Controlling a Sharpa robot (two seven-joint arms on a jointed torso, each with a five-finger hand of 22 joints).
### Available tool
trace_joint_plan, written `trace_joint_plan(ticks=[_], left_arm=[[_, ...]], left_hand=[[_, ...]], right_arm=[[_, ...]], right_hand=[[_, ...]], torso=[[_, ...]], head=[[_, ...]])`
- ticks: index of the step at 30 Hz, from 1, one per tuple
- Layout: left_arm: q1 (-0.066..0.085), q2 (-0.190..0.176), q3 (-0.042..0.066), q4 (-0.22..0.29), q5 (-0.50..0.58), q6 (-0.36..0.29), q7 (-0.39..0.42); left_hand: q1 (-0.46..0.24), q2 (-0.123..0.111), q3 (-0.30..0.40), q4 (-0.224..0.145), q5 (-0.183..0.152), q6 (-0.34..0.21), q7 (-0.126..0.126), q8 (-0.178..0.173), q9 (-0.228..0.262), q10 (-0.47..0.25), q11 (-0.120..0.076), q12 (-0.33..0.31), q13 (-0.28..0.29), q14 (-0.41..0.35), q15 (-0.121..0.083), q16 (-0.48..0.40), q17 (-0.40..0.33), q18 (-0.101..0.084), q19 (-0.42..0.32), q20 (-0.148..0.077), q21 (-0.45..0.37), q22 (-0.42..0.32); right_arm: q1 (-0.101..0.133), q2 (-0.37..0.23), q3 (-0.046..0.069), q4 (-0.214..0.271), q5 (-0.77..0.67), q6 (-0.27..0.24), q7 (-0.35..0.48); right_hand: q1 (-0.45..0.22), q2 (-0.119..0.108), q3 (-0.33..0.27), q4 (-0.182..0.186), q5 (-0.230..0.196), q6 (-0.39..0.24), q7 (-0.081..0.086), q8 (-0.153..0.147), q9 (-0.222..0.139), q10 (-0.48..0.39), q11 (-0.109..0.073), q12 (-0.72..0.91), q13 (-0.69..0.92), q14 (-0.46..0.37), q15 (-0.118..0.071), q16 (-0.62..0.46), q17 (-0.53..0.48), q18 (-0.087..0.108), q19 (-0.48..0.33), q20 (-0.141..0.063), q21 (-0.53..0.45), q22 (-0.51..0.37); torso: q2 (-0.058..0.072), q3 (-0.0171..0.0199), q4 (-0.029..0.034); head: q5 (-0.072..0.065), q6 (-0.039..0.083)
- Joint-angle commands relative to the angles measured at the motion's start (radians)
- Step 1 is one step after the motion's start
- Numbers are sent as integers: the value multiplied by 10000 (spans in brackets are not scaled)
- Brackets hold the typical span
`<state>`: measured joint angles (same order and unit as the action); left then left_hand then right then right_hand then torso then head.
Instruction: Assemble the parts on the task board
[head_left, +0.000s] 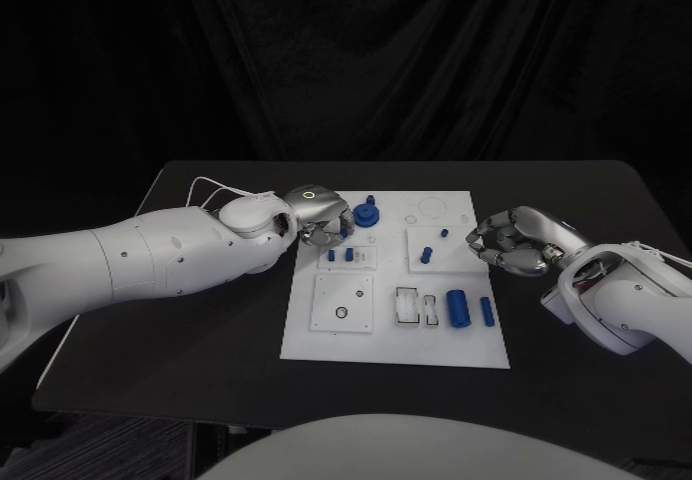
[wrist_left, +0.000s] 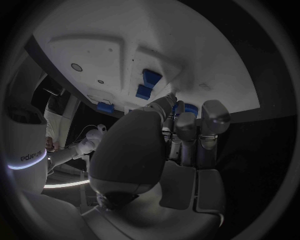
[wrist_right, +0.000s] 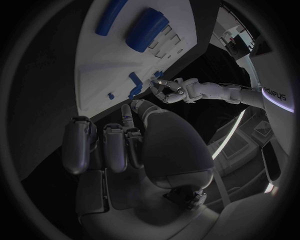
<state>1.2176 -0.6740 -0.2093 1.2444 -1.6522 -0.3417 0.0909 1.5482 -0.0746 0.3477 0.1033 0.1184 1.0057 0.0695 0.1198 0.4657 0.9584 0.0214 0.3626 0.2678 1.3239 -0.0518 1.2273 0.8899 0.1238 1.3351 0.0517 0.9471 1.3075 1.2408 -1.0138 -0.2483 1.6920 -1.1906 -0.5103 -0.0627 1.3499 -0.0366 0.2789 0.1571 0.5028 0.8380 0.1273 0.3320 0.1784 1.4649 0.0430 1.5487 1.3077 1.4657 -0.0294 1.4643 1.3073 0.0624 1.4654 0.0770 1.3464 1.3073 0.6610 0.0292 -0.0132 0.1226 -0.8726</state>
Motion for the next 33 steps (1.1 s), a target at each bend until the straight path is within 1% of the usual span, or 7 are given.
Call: trace_joint_plan(ticks=[1, 7, 19, 22, 28, 31, 33], left_arm=[[-50, 58, -15, 2, -11, 4, 27], [-55, 93, -15, -36, -11, 158, -6], [-60, 110, -15, -104, -11, 456, -91], [-62, 111, -15, -134, -11, 525, -191], [-63, 65, -15, -150, -12, 396, -420], [-64, 16, -15, -150, -12, 143, -524], [-64, -21, -15, -139, -12, -243, -653]], left_hand=[[-38, 101, -20, -5, -43, -77, -1, -48, -8, -1, 16, -33, 11, -55, -3, -33, 3, -67, 8, 30, 24, 936], [-44, 93, -15, -9, -45, -186, -22, -126, -46, -32, 14, -72, -2, -82, 5, -71, -62, -49, -28, 32, -88, 919], [-103, 0, 0, -3, -98, -653, -212, -453, -214, -253, 45, -263, -67, -285, 44, -247, -328, -3, -177, 57, -459, 879], [-151, -114, 4, 11, -142, -1096, -442, -593, -352, -489, 155, -411, -119, -437, 117, -381, -547, 37, -297, 91, -770, 831], [-302, -299, -62, 87, -291, -1663, -635, -593, -526, -903, 263, -581, -160, -704, 213, -576, -859, 103, -513, 169, -1284, 740], [-381, -371, -124, 123, -350, -2002, -732, -587, -623, -1096, 331, -602, -141, -785, 254, -606, -922, 116, -560, 215, -1430, 724], [-394, -413, -162, 120, -371, -2230, -813, -588, -696, -1206, 333, -590, -115, -839, 271, -634, -990, 127, -573, 238, -1506, 721]], right_arm=[[-17, -15, 4, 26, -14, 51, -48], [-17, 1, 4, 20, -14, 71, -62], [-17, 22, 4, 9, -14, 104, -77], [-17, 28, 4, 10, -14, 117, -78], [-17, 13, 4, 18, -14, 120, -81], [-17, 4, 4, 21, -14, 124, -84], [-17, -2, 4, 23, -14, 134, -89]], right_hand=[[-28, 24, 81, 3, 57, 38, -34, 26, 10, 399, -20, -57, 1867, 778, -38, -66, 1490, -22, 147, -46, -37, 1484], [-28, 24, 81, 3, 57, 38, -34, 26, 10, 399, -20, -57, 1867, 778, -38, -66, 1490, -22, 147, -46, -37, 1484], [-19, 35, 95, -3, 58, 37, -34, 28, 12, 393, -22, -60, 1861, 776, -40, -71, 1485, -20, 145, -47, -42, 1482], [-19, 35, 95, -3, 58, 37, -34, 28, 12, 393, -22, -60, 1861, 776, -40, -71, 1485, -20, 145, -47, -42, 1482], [-19, 35, 95, -3, 58, 37, -34, 28, 12, 393, -22, -60, 1861, 776, -40, -71, 1485, -20, 145, -47, -42, 1482], [-19, 35, 95, -3, 58, 37, -34, 28, 12, 393, -22, -60, 1861, 776, -40, -71, 1485, -20, 145, -47, -42, 1482], [-19, 35, 95, -3, 58, 37, -34, 28, 12, 393, -22, -60, 1861, 776, -40, -71, 1485, -20, 145, -47, -42, 1482]], torso=[[3, 2, -3], [0, 4, 4], [3, 1, 3], [1, 2, 3], [4, 2, 7], [-2, 1, 7], [-2, 2, 5]], head=[[15, 0], [-10, 0], [-21, 0], [-16, 0], [-45, 0], [-60, 0], [-72, 0]])
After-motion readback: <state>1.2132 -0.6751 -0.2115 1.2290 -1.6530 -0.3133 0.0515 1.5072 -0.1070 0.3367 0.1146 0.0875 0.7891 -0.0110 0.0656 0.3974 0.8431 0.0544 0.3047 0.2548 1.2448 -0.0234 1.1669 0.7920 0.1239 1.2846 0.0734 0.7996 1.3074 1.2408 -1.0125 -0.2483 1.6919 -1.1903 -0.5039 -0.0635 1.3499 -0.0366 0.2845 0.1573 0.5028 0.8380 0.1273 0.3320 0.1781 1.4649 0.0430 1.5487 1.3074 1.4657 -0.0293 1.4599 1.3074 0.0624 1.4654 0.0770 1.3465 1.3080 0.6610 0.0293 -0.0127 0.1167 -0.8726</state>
